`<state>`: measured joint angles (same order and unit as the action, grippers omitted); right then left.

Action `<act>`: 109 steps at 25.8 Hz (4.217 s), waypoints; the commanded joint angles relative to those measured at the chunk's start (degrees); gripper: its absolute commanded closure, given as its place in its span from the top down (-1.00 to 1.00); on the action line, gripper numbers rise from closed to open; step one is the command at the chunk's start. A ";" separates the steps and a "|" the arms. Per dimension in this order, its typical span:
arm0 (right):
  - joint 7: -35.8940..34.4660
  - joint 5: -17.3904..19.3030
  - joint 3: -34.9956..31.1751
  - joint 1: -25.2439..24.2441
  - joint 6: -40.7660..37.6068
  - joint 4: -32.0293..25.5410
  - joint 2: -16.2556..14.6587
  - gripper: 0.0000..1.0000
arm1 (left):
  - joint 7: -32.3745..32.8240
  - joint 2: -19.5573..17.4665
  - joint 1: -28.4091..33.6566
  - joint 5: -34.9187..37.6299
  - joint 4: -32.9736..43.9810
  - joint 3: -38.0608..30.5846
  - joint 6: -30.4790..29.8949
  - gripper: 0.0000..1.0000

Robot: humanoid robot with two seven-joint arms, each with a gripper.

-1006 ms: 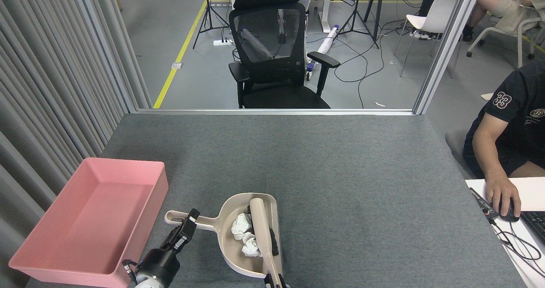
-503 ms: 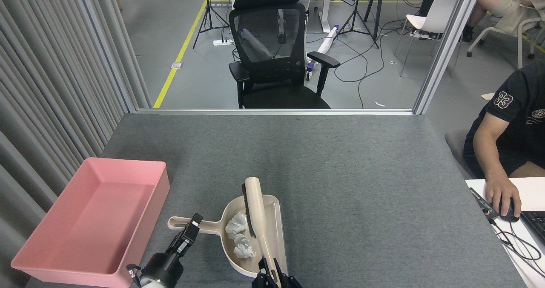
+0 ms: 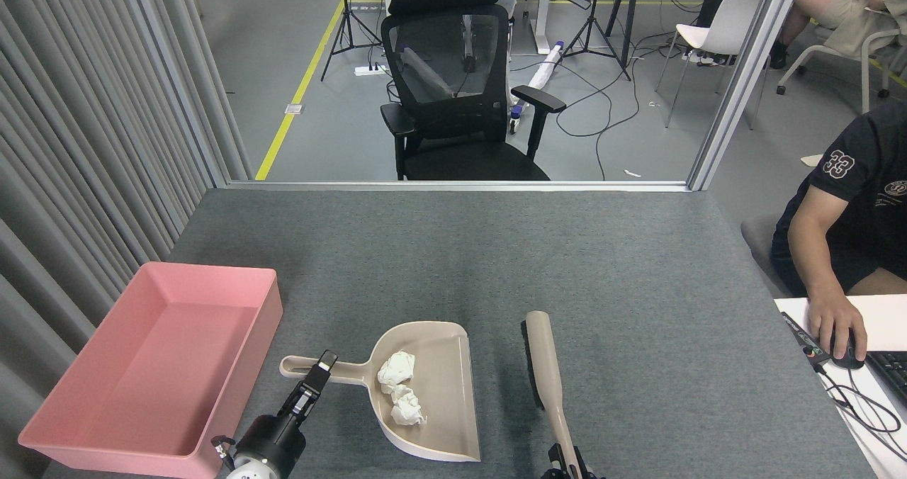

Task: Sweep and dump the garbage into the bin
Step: 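Move the brush away from the dustpan with the right gripper, then lift the dustpan with the left gripper over the pink bin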

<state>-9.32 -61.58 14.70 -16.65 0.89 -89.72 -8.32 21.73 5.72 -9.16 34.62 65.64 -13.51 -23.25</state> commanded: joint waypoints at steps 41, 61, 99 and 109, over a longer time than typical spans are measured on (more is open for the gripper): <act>0.09 0.41 -11.98 -3.74 -5.29 0.07 -2.32 0.95 | 1.92 -2.20 -4.55 -12.21 4.32 -0.37 9.98 -0.65; 0.00 -1.26 -12.07 -3.12 -1.16 -6.43 -3.02 0.95 | 2.00 -13.19 -3.76 -22.67 10.56 -2.75 15.52 -0.65; 0.18 -15.06 -11.80 -0.31 4.82 -9.15 -0.03 0.95 | 4.29 -45.53 -13.25 -27.24 -27.14 -8.28 -2.85 -0.66; 0.18 -15.06 -11.80 -0.40 4.82 -9.15 0.23 0.95 | 2.53 -45.53 -18.44 -12.30 -29.43 -8.37 -10.76 -0.66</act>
<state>-9.21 -76.64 2.90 -17.02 5.71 -98.88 -8.17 25.09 -39.64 -27.09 19.33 35.25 -21.88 -33.26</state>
